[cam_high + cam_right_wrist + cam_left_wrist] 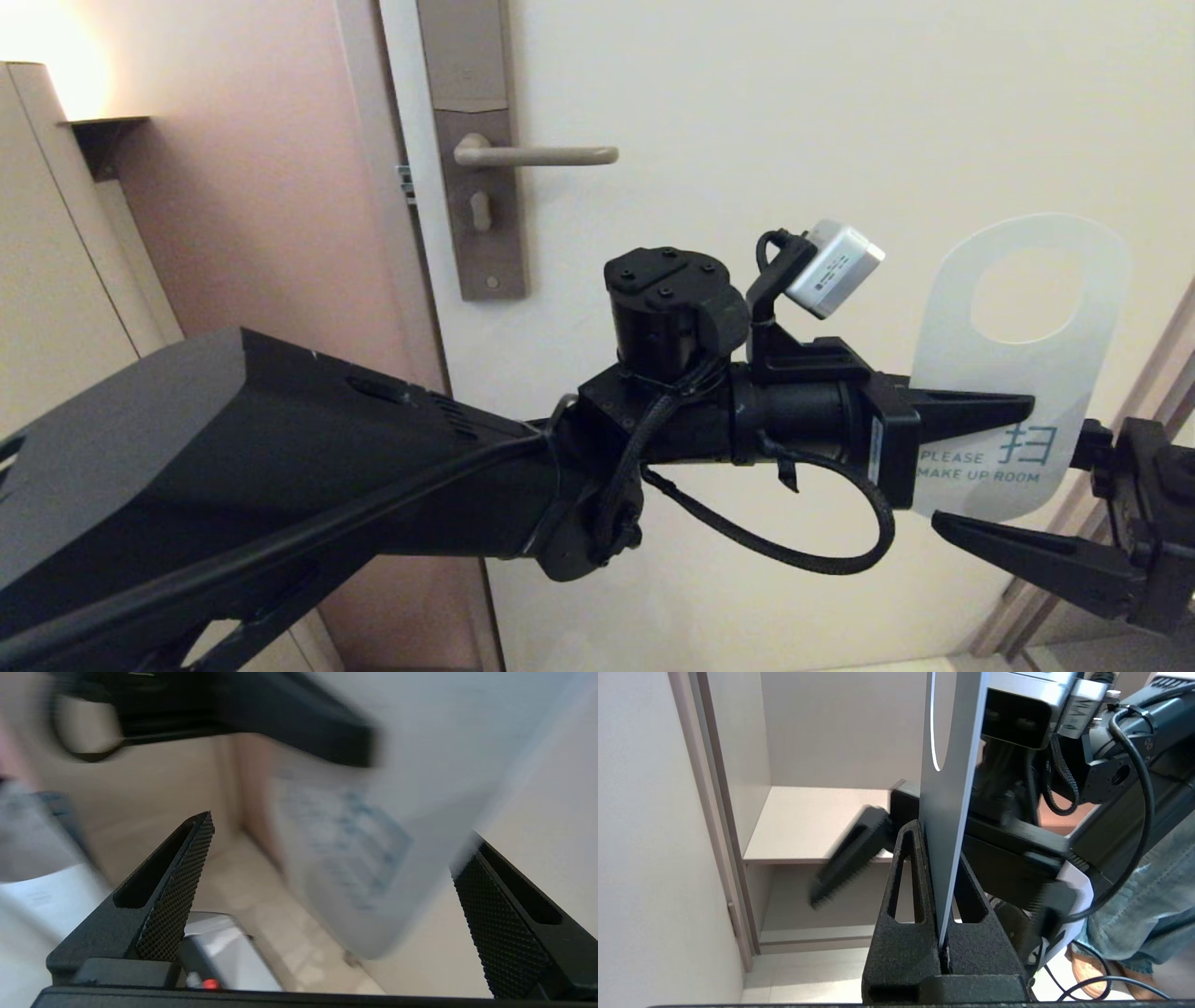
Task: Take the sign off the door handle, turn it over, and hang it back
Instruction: Hand it to the other hand
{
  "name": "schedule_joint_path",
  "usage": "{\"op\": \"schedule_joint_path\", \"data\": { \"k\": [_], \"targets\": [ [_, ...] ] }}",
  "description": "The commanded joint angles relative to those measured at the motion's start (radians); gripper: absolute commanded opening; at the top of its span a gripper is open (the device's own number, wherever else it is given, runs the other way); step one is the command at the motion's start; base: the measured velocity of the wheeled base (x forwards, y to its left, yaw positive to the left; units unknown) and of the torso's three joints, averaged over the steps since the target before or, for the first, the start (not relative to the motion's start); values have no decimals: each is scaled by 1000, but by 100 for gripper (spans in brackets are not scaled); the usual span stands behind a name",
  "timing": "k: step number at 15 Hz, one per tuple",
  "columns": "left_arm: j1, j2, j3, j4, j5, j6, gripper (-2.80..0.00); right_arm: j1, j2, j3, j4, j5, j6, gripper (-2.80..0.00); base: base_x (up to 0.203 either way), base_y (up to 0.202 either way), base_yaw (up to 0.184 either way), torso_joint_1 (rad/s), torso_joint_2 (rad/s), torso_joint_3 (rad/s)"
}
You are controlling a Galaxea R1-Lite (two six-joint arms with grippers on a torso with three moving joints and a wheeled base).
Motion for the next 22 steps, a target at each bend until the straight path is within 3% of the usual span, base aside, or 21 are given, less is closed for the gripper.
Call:
{"op": "schedule_joint_path", "data": {
  "k": [1, 11, 12, 22],
  "targets": [
    [1, 2, 5, -11, -4, -9, -280, 0, -6, -1, -2, 31, 4, 0, 0, 0, 0, 0, 0, 0],
    [2, 20, 4, -65, -2, -58, -280, 0, 15, -5, -3, 38, 6, 0, 0, 0, 0, 0, 0, 0],
    [2, 22, 5, -74, -2, -60, -280, 0, 18, -4, -3, 40, 6, -280, 0, 0, 0, 0, 0, 0],
    [4, 27, 8, -75, -2, -60, -280, 0, 26, -9, -3, 38, 3, -280, 0, 0, 0, 0, 0, 0]
  ]
}}
